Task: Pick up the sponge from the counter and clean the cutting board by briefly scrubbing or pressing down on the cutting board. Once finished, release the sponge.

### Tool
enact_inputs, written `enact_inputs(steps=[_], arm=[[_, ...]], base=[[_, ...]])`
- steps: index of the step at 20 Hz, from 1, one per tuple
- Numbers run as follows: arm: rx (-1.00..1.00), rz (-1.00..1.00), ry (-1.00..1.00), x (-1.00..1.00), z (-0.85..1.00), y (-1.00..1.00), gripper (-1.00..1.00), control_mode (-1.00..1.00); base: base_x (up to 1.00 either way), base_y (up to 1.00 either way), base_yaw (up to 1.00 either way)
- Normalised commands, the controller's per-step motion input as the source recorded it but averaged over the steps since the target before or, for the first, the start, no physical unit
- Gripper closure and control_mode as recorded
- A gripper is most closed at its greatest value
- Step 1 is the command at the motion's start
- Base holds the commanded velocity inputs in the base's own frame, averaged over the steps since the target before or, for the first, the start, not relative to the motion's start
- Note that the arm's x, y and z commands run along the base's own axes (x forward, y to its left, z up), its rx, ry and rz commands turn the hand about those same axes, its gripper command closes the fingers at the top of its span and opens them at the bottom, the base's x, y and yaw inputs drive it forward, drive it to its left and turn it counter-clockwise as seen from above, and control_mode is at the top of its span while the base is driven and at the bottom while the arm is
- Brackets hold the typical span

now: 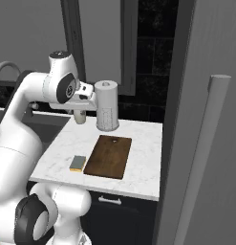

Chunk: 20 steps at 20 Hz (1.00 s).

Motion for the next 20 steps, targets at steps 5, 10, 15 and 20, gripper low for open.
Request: enact_inputs(steps=[5, 10, 15, 20], arm=[[0.0, 0.0, 0.0, 0.0, 0.0, -0.01, -1.0, -1.0], [-0.01, 0.0, 0.0, -0.11, -0.18, 0.04, -1.0, -1.0], [0.03, 0.0, 0.08, -0.02, -0.96, 0.24, -1.0, -1.0], [0.0, 0.0, 0.14, 0.0, -0.93, 0.57, -1.0, -1.0]], base=[[0.0, 0.0, 0.0], [0.0, 0.0, 0.0], [0.0, 0.0, 0.0], [0.0, 0.0, 0.0]])
